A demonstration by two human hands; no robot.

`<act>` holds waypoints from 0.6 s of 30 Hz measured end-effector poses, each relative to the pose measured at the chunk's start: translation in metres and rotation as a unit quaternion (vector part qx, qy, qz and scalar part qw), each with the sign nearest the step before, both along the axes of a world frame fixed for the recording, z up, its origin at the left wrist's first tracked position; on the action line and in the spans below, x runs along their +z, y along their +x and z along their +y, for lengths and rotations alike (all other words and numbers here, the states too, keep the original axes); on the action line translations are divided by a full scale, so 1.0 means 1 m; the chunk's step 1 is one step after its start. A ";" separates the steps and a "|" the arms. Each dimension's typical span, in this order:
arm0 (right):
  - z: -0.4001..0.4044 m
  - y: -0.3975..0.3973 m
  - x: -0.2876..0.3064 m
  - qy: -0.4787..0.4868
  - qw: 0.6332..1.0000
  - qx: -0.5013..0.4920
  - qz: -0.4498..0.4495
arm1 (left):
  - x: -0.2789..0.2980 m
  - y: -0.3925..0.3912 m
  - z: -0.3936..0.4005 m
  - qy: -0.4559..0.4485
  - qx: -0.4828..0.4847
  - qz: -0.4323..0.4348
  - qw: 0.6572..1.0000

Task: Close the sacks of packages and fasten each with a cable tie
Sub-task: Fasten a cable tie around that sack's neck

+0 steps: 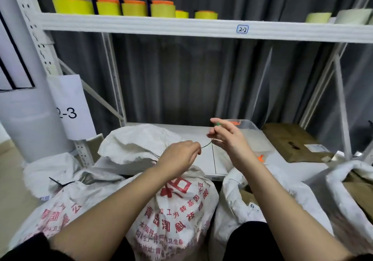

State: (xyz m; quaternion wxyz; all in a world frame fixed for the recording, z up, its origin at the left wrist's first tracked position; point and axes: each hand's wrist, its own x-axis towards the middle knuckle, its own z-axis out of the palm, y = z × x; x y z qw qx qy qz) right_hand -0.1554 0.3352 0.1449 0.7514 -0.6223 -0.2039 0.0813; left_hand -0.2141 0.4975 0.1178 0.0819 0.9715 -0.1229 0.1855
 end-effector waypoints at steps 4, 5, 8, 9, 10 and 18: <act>-0.029 0.003 0.009 -0.269 0.931 -0.054 -0.239 | 0.034 0.001 -0.004 0.260 0.008 -0.017 0.965; -0.034 0.004 0.010 -0.330 0.898 -0.053 -0.286 | 0.044 0.001 -0.008 0.305 0.004 -0.016 0.952; -0.051 0.003 0.010 -0.512 0.753 -0.056 -0.410 | 0.067 0.002 -0.017 0.379 -0.008 -0.036 0.925; -0.055 0.002 0.009 -0.545 0.711 -0.071 -0.439 | 0.072 0.004 -0.019 0.396 -0.009 -0.042 0.917; -0.058 0.002 0.008 -0.563 0.679 -0.086 -0.464 | 0.077 0.007 -0.020 0.410 -0.009 -0.047 0.911; -0.065 0.036 -0.017 -0.626 0.564 -0.171 -0.511 | 0.063 0.062 -0.036 0.406 -0.054 -0.090 0.908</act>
